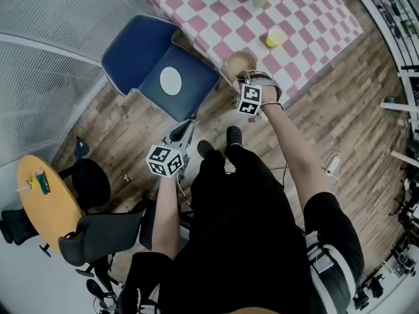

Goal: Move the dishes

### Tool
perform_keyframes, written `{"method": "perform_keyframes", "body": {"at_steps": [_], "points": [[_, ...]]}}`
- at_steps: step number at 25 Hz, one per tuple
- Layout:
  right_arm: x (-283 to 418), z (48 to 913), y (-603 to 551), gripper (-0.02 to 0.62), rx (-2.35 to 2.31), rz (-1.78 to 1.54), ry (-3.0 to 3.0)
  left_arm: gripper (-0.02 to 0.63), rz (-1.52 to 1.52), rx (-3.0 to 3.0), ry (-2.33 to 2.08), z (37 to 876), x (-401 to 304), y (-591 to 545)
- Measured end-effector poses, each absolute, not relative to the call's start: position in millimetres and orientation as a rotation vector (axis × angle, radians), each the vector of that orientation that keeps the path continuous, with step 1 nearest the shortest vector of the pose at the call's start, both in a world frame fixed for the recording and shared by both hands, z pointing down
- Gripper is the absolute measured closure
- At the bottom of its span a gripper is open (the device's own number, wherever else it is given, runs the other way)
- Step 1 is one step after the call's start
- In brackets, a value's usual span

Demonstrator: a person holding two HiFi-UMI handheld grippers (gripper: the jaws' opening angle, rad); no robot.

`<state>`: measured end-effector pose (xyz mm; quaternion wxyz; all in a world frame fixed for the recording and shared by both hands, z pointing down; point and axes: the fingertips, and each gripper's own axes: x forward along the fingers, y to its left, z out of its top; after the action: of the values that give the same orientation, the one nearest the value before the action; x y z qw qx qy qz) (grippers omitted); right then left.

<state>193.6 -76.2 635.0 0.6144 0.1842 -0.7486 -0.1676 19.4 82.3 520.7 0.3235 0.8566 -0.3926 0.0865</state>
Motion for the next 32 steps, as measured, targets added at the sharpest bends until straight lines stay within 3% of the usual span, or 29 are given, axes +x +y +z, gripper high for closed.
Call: {"method": "perform_keyframes", "body": {"at_steps": [19, 32], "points": [[372, 650, -68, 0.571, 0.511, -0.265, -1.666, 0.577, 0.309, 2.305, -0.950, 518, 149, 55], [415, 658, -91, 0.571, 0.515, -0.259, -1.642, 0.578, 0.320, 2.276, -0.998, 520, 175, 53]]}}
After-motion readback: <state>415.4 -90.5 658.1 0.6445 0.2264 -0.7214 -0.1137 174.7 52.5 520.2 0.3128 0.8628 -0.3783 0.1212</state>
